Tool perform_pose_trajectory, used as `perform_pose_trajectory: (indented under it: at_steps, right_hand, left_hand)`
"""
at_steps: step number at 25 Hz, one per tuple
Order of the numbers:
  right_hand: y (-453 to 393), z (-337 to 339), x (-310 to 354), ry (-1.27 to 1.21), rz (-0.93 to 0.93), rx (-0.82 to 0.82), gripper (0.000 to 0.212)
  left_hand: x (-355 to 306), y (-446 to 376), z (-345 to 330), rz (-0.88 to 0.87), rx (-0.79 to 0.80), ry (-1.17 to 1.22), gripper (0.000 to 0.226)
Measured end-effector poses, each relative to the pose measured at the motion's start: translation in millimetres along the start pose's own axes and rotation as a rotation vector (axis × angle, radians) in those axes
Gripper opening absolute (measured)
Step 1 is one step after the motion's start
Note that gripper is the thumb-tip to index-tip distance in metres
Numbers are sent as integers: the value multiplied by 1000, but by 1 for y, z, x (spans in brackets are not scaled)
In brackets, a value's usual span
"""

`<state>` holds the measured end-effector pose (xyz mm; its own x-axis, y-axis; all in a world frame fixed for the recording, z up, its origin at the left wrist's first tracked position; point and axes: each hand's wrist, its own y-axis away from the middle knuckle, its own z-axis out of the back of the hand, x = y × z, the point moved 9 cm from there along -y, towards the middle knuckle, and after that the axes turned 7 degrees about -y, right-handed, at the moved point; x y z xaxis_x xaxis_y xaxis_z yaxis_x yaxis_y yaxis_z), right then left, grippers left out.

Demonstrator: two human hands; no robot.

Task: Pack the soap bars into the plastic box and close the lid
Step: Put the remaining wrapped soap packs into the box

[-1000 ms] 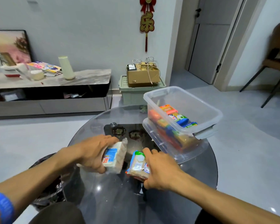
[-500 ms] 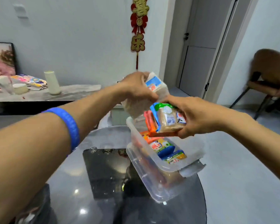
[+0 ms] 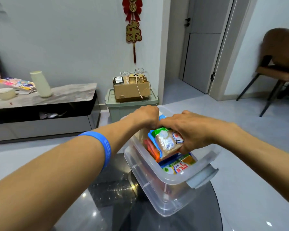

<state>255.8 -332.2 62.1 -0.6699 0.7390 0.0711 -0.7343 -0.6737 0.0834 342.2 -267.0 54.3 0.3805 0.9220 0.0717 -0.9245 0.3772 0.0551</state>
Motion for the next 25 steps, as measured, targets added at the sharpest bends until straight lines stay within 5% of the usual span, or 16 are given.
perform_pose_trajectory:
  at_steps: [6, 11, 18, 25]
  right_hand:
    - [-19, -19, 11, 16, 44, -26, 86]
    - [-2, -1, 2, -164, -71, 4, 86]
    - [29, -22, 5, -366, -281, 481, 90]
    - [29, -35, 27, -588, -254, 464, 26]
  left_hand:
    - [33, 28, 10, -38, -133, 232, 37]
    - [40, 52, 0, -13, -133, 114, 38]
    - [23, 60, -23, -17, 64, 30, 82]
    - [26, 50, -32, 51, 127, 45, 85]
